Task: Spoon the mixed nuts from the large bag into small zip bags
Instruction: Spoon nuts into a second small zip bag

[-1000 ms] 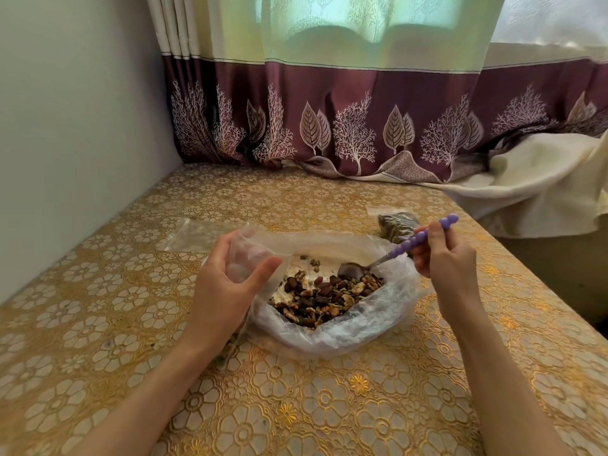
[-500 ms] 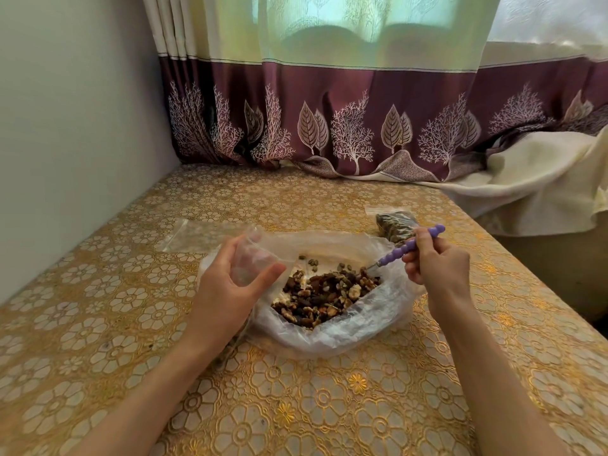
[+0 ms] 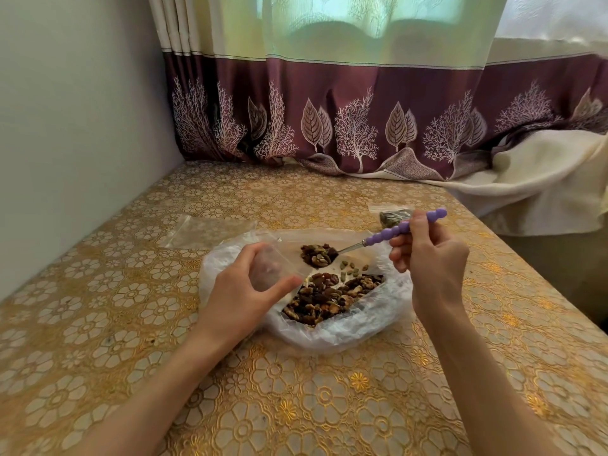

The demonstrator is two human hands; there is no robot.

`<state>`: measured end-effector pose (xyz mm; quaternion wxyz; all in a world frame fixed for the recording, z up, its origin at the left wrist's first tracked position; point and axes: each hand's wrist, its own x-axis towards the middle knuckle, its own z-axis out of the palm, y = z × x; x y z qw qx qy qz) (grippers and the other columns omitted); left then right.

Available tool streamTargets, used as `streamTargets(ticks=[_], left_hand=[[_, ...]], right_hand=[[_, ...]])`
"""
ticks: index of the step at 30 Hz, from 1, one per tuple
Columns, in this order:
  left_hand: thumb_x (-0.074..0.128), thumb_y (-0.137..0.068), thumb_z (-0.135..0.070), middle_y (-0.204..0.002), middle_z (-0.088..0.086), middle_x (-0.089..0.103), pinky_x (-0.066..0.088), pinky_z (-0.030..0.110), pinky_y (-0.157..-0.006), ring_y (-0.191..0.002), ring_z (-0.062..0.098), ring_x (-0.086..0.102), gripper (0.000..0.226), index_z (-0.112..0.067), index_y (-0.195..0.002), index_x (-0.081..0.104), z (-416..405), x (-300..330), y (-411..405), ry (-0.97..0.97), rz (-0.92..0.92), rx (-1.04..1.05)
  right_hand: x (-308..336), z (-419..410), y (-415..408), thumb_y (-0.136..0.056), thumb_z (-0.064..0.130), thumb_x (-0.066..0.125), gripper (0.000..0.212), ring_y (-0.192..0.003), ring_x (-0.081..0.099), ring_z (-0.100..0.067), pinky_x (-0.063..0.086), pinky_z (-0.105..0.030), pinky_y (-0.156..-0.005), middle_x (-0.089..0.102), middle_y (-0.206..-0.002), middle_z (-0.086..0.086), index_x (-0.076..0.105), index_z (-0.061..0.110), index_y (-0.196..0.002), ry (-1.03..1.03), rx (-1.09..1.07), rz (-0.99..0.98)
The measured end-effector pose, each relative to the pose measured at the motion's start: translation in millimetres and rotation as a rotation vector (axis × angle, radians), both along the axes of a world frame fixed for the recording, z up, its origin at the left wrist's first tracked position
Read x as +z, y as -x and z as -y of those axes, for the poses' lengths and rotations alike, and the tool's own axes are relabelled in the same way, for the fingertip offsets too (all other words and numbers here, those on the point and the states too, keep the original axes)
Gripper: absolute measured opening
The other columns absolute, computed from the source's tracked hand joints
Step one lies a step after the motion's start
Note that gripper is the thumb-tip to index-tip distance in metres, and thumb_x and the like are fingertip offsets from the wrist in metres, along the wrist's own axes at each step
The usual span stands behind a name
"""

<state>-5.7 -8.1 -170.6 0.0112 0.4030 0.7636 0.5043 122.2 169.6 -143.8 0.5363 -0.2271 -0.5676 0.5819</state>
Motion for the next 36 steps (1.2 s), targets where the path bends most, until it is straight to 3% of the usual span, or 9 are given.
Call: streamTargets(ticks=[5, 10, 14, 18, 25, 28, 30, 33, 36], left_hand=[[0.061, -0.053, -0.067, -0.104, -0.026, 0.047, 0.035, -0.006, -0.065, -0.09, -0.015, 0.047, 0.073, -0.038, -0.117, 0.039, -1.2, 2.3, -2.6, 0.038, -0.018, 0.002], [0.07, -0.059, -0.056, -0.1, -0.024, 0.06, 0.038, -0.004, -0.073, -0.086, -0.02, 0.056, 0.069, -0.025, -0.117, 0.05, -1.6, 0.7, -1.5, -0.012, 0.036, -0.009], [0.068, -0.057, -0.059, -0.102, -0.012, 0.067, 0.049, 0.012, -0.082, -0.092, -0.004, 0.063, 0.075, -0.023, -0.121, 0.053, -1.3, 2.7, -2.9, -0.125, 0.099, 0.003], [0.067, -0.057, -0.06, -0.096, -0.012, 0.069, 0.054, 0.037, -0.085, -0.087, 0.005, 0.067, 0.064, -0.028, -0.111, 0.056, 1.3, 6.5, -3.6, -0.19, 0.119, 0.029], [0.066, -0.06, -0.064, -0.099, -0.002, 0.067, 0.053, 0.044, -0.085, -0.089, 0.015, 0.066, 0.073, -0.018, -0.116, 0.055, 3.3, 8.8, -3.8, -0.226, 0.085, 0.087], [0.064, -0.063, -0.059, -0.092, -0.009, 0.068, 0.056, 0.042, -0.078, -0.083, 0.011, 0.068, 0.058, -0.029, -0.113, 0.055, 3.7, 10.8, -3.4, -0.272, 0.103, 0.068], [0.064, -0.066, -0.055, -0.092, -0.017, 0.069, 0.055, 0.032, -0.077, -0.086, 0.003, 0.067, 0.046, -0.036, -0.107, 0.054, 4.9, 12.2, -2.7, -0.311, 0.109, 0.068], [0.064, -0.068, -0.051, -0.093, -0.027, 0.067, 0.051, 0.011, -0.068, -0.085, -0.005, 0.065, 0.039, -0.036, -0.103, 0.053, 7.6, 17.3, -4.6, -0.402, 0.116, 0.049], [0.064, -0.071, -0.044, -0.092, -0.028, 0.067, 0.049, 0.007, -0.064, -0.083, -0.006, 0.065, 0.034, -0.034, -0.101, 0.053, 9.3, 21.8, -6.8, -0.494, 0.125, 0.05]], right_hand=[[3.7, 13.8, 2.6, -0.098, 0.024, 0.048, 0.03, -0.042, 0.052, -0.008, 0.039, -0.018, -0.037, 0.065, -0.057, -0.002, 0.058, 0.007, -0.076, -0.033, 0.038, -0.022], [6.4, 34.2, 7.4, -0.098, 0.023, 0.048, 0.029, -0.044, 0.055, -0.011, 0.043, -0.02, -0.039, 0.066, -0.057, -0.001, 0.059, 0.006, -0.077, -0.106, 0.137, -0.031], [9.3, 44.1, 8.1, -0.098, 0.017, 0.047, 0.025, -0.047, 0.058, -0.013, 0.047, -0.02, -0.043, 0.068, -0.061, 0.0, 0.059, 0.004, -0.081, -0.166, 0.235, -0.081], [10.6, 44.1, 7.2, -0.097, 0.014, 0.045, 0.023, -0.052, 0.061, -0.015, 0.049, -0.021, -0.047, 0.07, -0.066, -0.003, 0.059, 0.003, -0.085, -0.191, 0.298, -0.112], [13.1, 34.5, 3.8, -0.099, 0.012, 0.042, 0.026, -0.055, 0.062, -0.015, 0.049, -0.021, -0.049, 0.071, -0.07, -0.006, 0.061, 0.003, -0.085, -0.09, 0.295, -0.194], [14.3, 24.4, 0.7, -0.099, 0.015, 0.044, 0.028, -0.053, 0.061, -0.012, 0.049, -0.019, -0.048, 0.069, -0.065, -0.002, 0.062, 0.006, -0.08, 0.017, 0.219, -0.255], [13.1, 15.8, -1.1, -0.099, 0.017, 0.046, 0.028, -0.051, 0.06, -0.011, 0.048, -0.018, -0.047, 0.067, -0.061, 0.0, 0.062, 0.008, -0.078, 0.076, 0.14, -0.252], [5.2, 3.1, -2.4, -0.099, 0.019, 0.046, 0.028, -0.048, 0.059, -0.01, 0.047, -0.018, -0.045, 0.065, -0.055, 0.001, 0.06, 0.009, -0.077, 0.071, 0.033, -0.133], [-5.6, -4.7, 0.0, -0.099, 0.019, 0.046, 0.027, -0.047, 0.059, -0.011, 0.048, -0.02, -0.046, 0.065, -0.058, 0.0, 0.059, 0.011, -0.076, 0.007, -0.026, 0.033]])
